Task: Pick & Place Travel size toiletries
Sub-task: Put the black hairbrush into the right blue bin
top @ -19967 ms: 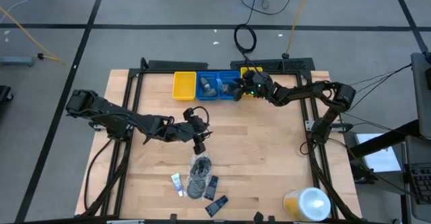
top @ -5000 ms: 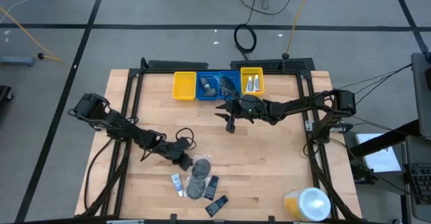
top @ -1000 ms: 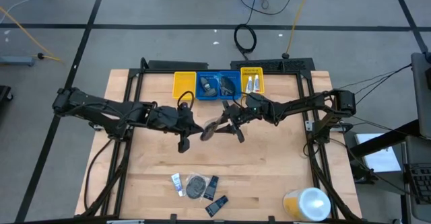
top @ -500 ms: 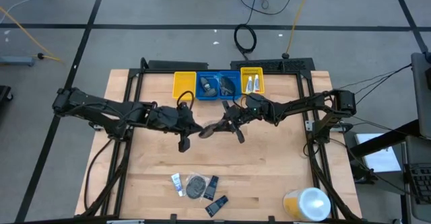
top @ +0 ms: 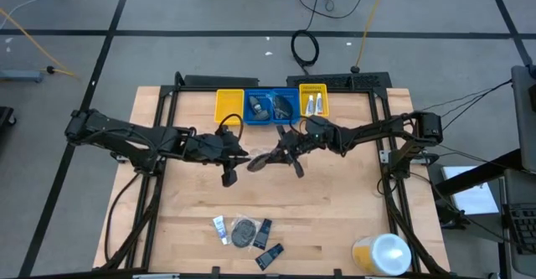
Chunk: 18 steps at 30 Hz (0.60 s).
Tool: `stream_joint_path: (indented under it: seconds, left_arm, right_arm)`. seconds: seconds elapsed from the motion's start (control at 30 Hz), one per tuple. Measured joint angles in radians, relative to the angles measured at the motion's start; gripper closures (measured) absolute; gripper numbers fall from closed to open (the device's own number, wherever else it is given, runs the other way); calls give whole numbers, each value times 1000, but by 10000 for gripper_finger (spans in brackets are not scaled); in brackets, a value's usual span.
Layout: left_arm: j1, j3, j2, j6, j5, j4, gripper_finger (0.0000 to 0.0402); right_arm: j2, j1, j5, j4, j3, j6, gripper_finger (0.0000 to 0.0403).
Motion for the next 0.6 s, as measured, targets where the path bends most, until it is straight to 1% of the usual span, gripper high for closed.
stream_joint_path:
  seconds: [0.07,0.17,0.3,0.4,0.6]
  left_arm:
    - [1,0,0,12,-9,-8,314]
    - [1,0,-11,31,-48,-41,305]
    - [6,-1,-27,10,-107,-92,294]
    - [6,-1,-45,-9,-128,-125,287]
    - [6,-1,-51,-57,-128,-135,282]
  right_arm:
    - [-1,-6,0,-1,0,1,381]
    - [-22,-13,4,-36,0,-1,381]
    - [-56,-28,9,-91,0,-3,381]
    - [-98,-45,59,-152,0,-29,381]
    - [-176,-92,214,-321,0,-56,381]
